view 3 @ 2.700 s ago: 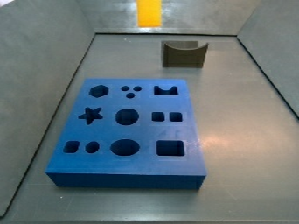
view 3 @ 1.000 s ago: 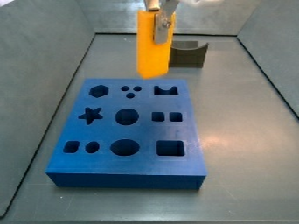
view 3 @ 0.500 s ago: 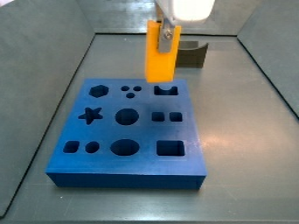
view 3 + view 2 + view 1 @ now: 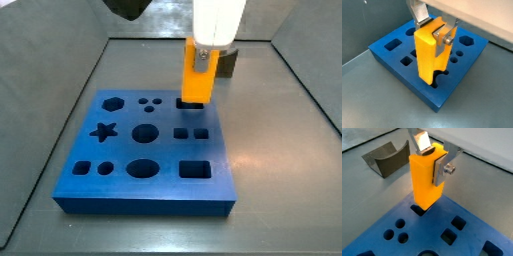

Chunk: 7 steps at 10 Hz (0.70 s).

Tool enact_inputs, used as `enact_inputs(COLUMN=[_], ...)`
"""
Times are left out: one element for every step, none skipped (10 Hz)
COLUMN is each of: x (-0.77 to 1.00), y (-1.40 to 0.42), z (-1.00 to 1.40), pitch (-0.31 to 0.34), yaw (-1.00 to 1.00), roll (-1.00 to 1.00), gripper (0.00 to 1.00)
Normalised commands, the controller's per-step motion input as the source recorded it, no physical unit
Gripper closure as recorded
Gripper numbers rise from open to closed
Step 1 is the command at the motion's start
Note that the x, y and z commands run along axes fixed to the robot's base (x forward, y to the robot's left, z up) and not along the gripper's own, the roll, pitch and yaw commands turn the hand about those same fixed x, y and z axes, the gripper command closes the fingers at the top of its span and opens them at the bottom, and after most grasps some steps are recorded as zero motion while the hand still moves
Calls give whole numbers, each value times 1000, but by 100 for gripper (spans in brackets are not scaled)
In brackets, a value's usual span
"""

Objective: Insert the arch object.

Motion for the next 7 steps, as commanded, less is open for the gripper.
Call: enact_inputs(x=[-49, -126, -157, -149, -131, -49, 0], y=[0, 0, 20, 37, 29, 34, 26], z=[-191, -237, -246, -254, -251, -280, -303], pitch=[0, 0, 0, 0, 0, 0, 0], yaw=[43, 123, 80, 0, 0, 37, 43], roll=[37, 46, 56, 86, 44, 40, 27], gripper=[100, 100, 100, 100, 100, 100, 100])
